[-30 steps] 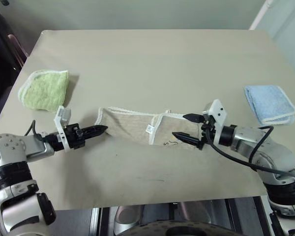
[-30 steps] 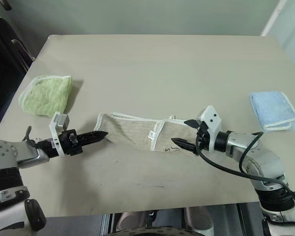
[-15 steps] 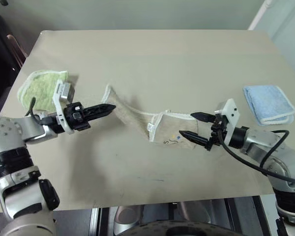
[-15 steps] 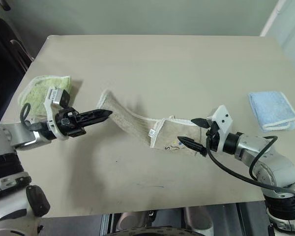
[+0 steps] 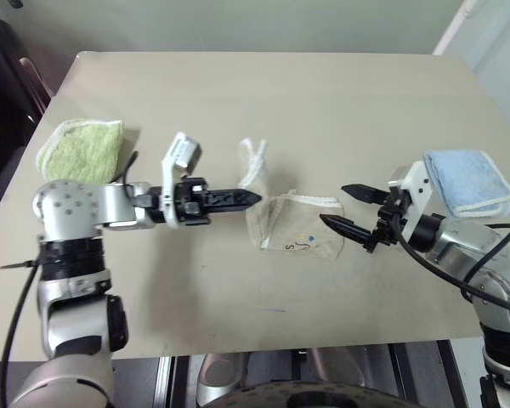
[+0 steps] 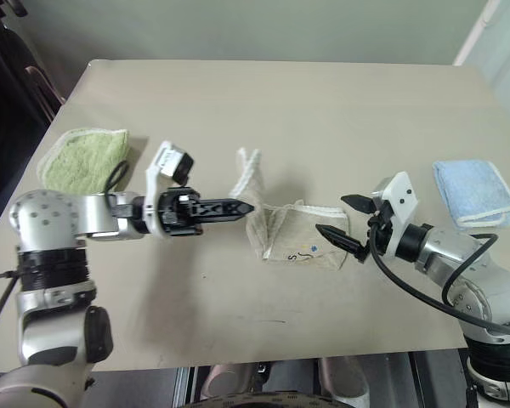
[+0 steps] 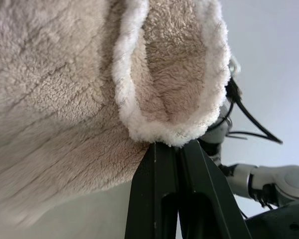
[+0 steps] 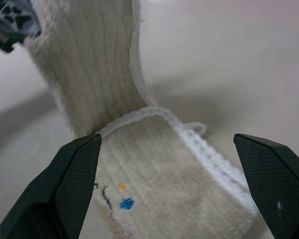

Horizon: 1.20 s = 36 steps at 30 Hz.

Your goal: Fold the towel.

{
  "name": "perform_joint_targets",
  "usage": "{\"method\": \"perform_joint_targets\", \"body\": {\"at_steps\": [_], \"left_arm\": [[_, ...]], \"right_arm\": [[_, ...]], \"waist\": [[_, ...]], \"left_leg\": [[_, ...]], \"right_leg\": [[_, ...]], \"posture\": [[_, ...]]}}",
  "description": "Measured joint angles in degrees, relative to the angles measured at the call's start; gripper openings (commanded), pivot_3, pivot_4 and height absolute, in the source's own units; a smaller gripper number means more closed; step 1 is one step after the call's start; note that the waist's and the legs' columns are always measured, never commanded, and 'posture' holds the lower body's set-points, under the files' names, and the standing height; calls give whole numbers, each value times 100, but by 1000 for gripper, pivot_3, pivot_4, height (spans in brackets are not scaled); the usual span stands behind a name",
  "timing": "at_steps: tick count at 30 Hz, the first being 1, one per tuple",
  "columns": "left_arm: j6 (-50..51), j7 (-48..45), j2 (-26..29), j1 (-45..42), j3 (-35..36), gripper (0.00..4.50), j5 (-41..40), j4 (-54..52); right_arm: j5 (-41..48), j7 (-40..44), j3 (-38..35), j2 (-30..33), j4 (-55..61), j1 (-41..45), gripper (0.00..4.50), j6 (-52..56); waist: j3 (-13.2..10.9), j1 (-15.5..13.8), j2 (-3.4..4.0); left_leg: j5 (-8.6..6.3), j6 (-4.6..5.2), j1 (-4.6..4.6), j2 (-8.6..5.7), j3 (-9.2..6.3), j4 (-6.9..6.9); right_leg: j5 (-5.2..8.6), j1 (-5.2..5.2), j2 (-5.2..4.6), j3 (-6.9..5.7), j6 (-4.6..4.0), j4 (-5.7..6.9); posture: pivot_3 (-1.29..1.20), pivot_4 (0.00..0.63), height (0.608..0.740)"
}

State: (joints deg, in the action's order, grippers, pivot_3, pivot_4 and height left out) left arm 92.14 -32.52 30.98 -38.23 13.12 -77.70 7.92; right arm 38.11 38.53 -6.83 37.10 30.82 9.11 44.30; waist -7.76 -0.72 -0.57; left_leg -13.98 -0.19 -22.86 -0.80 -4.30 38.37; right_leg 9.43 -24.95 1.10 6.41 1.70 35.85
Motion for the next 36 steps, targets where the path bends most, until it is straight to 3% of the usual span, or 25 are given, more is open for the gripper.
{"method": "perform_joint_targets", "body": {"at_steps": [9,13,20,26,36], "left_arm": [[-118,-215,-747,-157,-970,37,681,11],[-554,-491,-1325,-304,-1896,37,1367,25],[-1386,-1344,-1509,-463,-2799,37,2383,318],[-1760,-1585,-1737,-516,-2981,37,2912,639],[-1966,-1536,-1816,-745,-2510,37,3337,871]], "right_arm": [[171,-279,-462,21,231,-213,4500,130],[266,-453,-716,77,413,-416,4500,215],[403,-715,-955,96,628,-702,4500,318],[492,-834,-1153,166,706,-744,4500,326],[566,-897,-1234,215,724,-800,4500,329]], "waist": [[-2,-7,-3],[-3,-88,-4],[-5,-74,-6],[-5,-77,-7],[-5,-81,-6]], "left_leg": [[6,5,1,-3,2,17],[-11,49,7,-21,-6,36],[-49,98,6,-24,-4,61],[-52,103,2,-28,-4,67],[-51,101,-5,-26,-3,62]], "right_leg": [[24,11,-2,3,70,-2],[23,35,-13,7,89,-7],[20,44,-16,9,98,-9],[21,48,-20,10,109,-12],[13,56,-20,10,128,-51]], "posture": [[0,150,740],[0,150,740],[0,150,740],[0,150,740],[0,150,740]]}}
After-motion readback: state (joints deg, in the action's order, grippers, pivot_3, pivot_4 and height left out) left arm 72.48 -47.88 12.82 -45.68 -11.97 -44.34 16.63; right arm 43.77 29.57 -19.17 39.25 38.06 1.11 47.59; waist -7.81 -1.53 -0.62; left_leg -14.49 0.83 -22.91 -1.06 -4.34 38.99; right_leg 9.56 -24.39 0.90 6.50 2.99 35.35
